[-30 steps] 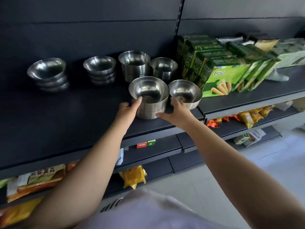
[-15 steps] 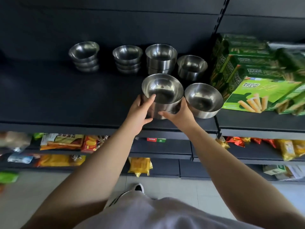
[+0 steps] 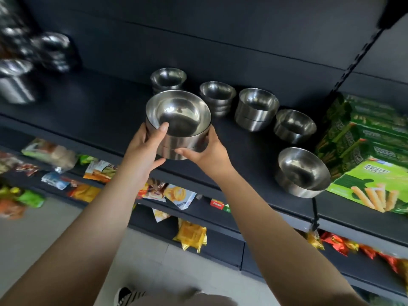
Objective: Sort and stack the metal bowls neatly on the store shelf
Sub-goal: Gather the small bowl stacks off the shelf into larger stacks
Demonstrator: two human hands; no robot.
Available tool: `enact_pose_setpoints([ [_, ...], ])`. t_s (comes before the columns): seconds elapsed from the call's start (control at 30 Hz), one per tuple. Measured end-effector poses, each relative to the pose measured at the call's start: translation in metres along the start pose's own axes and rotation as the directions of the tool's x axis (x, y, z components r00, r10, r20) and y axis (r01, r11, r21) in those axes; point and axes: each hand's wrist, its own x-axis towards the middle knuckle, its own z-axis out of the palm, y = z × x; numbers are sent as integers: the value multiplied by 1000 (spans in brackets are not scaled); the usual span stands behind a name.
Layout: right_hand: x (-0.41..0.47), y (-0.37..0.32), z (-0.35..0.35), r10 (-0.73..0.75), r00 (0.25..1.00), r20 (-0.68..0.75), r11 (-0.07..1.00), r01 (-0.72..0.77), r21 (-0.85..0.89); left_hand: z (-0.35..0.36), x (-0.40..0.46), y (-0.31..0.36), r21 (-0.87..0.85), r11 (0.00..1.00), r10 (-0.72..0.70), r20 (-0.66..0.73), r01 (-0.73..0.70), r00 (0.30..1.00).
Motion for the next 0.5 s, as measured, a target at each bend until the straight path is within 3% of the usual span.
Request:
enact_pose_setpoints([
  [0.27, 22, -82, 130, -145, 967, 208, 989, 150, -6, -146, -2, 29, -63, 995, 56, -256, -74, 965],
  [0.5, 36, -170, 253, -273, 917, 292, 961, 273, 43, -287, -5, 72, -28, 983, 159, -376, -182, 913],
])
